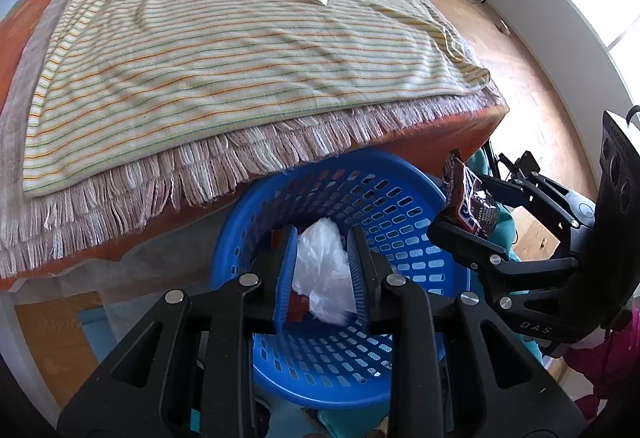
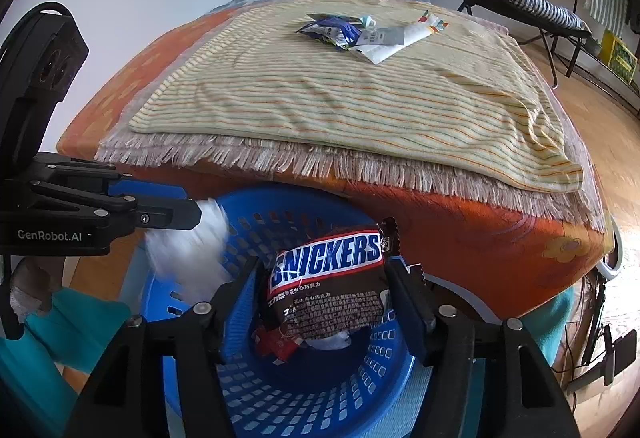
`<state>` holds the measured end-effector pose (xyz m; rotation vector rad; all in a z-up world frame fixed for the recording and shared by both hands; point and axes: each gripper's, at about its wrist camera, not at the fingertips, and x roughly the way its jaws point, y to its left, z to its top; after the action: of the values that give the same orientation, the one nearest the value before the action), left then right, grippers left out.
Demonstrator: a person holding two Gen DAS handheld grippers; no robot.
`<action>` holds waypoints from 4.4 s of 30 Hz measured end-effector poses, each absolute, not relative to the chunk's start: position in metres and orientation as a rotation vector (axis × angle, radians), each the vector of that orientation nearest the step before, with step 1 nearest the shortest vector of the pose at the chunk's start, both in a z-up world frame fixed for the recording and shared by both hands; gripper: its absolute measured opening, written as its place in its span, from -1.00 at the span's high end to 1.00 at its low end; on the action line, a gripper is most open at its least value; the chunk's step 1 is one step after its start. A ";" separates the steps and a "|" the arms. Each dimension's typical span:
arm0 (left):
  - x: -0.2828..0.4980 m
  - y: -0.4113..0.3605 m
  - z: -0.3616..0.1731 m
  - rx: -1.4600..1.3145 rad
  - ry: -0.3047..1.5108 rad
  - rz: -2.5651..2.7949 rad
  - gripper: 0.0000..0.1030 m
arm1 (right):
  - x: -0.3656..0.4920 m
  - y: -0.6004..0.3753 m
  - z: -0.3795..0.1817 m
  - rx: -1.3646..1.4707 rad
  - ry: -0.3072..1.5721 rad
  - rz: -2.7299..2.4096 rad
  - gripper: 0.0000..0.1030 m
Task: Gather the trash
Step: 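Carry the Snickers wrapper and white tissue over the blue basket and release both, then move both grippers back over the blanket to the remaining trash, then grasp the blue snack packet with the left gripper while the right grasps the white striped paper bag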
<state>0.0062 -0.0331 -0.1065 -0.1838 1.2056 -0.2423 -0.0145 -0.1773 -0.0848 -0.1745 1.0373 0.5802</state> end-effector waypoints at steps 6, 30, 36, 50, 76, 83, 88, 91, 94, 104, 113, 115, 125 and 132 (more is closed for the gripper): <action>0.008 -0.031 -0.108 -0.184 1.209 -0.228 0.49 | -0.013 -0.180 -0.086 -0.173 1.044 0.566 -0.55; 0.034 -0.014 -0.092 -0.242 1.156 -0.126 -0.33 | 0.008 -0.192 -0.086 -0.127 1.072 0.507 -0.85; 0.051 -0.008 -0.086 -0.271 1.137 -0.093 -0.34 | 0.021 -0.196 -0.081 -0.097 1.075 0.495 -0.85; 0.119 0.019 -0.068 -0.385 1.071 0.028 -0.35 | 0.088 -0.215 -0.054 0.056 1.028 0.423 -0.86; 0.222 0.035 -0.096 -0.601 1.066 0.170 -0.35 | 0.204 -0.205 -0.047 0.154 1.022 0.385 -0.86; 0.248 0.042 -0.105 -0.643 1.059 0.188 -0.35 | 0.224 -0.197 -0.054 0.150 1.028 0.387 -0.86; 0.264 0.039 -0.112 -0.617 1.061 0.208 -0.35 | 0.243 -0.190 -0.059 0.150 1.032 0.393 -0.86; 0.273 0.038 -0.114 -0.609 1.056 0.220 -0.35 | 0.255 -0.188 -0.061 0.166 1.036 0.395 -0.81; 0.280 0.037 -0.115 -0.608 1.046 0.226 -0.36 | 0.271 -0.186 -0.064 0.200 1.047 0.394 -0.73; 0.297 0.025 -0.118 -0.499 1.037 0.227 -0.46 | 0.312 -0.180 -0.091 0.365 1.124 0.411 -0.31; 0.293 0.019 -0.119 -0.359 1.030 0.218 -0.06 | 0.331 -0.164 -0.106 0.462 1.155 0.436 0.02; 0.290 0.023 -0.118 -0.373 1.027 0.203 0.00 | 0.334 -0.159 -0.109 0.462 1.156 0.428 0.09; 0.275 0.037 -0.111 -0.380 1.006 0.179 0.01 | 0.331 -0.149 -0.102 0.390 1.118 0.415 0.74; 0.260 0.044 -0.101 -0.373 0.990 0.174 0.01 | 0.314 -0.157 -0.075 0.319 1.046 0.405 0.81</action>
<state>0.2597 0.0440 -0.1011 -0.3735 0.9902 0.1737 0.3143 -0.1571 -0.0751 0.3186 1.0461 0.4046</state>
